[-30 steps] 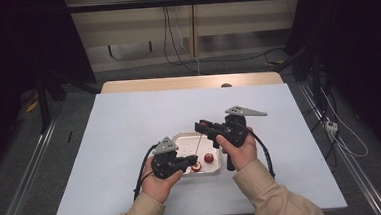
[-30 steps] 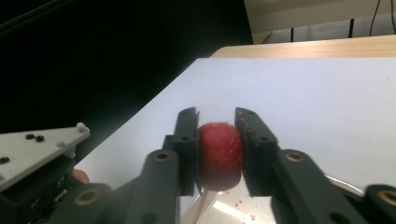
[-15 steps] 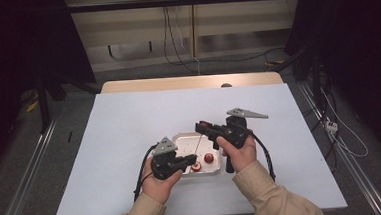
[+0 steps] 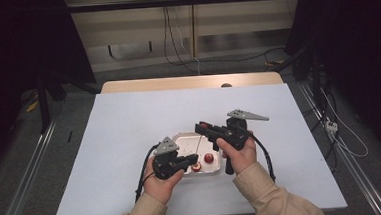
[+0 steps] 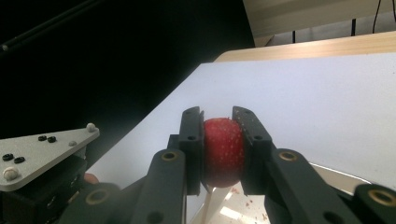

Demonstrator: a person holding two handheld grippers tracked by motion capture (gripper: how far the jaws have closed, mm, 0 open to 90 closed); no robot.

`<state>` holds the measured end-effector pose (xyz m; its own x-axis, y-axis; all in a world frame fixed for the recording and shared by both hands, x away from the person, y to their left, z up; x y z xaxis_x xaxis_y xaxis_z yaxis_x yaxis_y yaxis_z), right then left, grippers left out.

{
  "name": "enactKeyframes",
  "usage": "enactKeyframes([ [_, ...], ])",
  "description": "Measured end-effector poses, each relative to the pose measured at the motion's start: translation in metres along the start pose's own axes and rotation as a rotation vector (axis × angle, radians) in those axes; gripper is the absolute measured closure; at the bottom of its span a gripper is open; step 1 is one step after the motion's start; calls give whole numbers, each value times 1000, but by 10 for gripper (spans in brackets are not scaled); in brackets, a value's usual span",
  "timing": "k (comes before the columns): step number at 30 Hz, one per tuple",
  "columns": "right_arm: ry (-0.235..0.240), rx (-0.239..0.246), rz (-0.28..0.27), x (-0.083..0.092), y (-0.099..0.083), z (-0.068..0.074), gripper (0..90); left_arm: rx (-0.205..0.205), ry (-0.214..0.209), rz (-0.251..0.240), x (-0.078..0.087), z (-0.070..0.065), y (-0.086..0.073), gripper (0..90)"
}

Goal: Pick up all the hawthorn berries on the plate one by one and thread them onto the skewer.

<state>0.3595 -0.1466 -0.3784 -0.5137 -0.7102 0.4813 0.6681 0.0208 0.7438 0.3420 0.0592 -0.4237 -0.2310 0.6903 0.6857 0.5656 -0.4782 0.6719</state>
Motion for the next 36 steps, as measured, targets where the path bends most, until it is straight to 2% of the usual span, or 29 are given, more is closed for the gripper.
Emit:
enactKeyframes([
  [2,0,2,-3,0,0,1,747,7,-4,2,1,1,0,899],
  [4,-6,4,1,0,-1,0,747,-8,-5,11,0,0,0,899],
  [7,-4,7,3,0,-1,-1,747,-8,-11,19,0,-1,1,899],
  [22,11,15,6,-3,-3,2,746,-3,0,19,0,1,2,898],
  [24,8,22,12,-4,-2,3,746,-28,5,30,-1,-2,3,899],
  [29,-2,24,16,-5,-2,3,746,3,-2,13,2,0,2,898],
  [32,1,29,19,-6,-3,4,746,-13,4,22,0,-2,3,899],
  [34,-8,31,16,-5,-3,4,746,7,4,14,2,0,3,899],
  [36,-1,30,13,-5,-3,3,746,6,-5,13,3,1,4,899],
])
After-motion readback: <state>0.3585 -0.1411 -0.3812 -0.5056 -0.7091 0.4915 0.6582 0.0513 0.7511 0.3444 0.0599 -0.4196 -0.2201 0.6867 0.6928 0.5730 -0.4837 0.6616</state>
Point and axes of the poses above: each handheld gripper's, and its own axes: x roughly backward along the jaws, y roughly out of its top, z roughly to its left, the point moved 1 cm from there along -x, roughly forward along the jaws, and after that the axes turned 15 degrees about z, right-handed, at the moved point
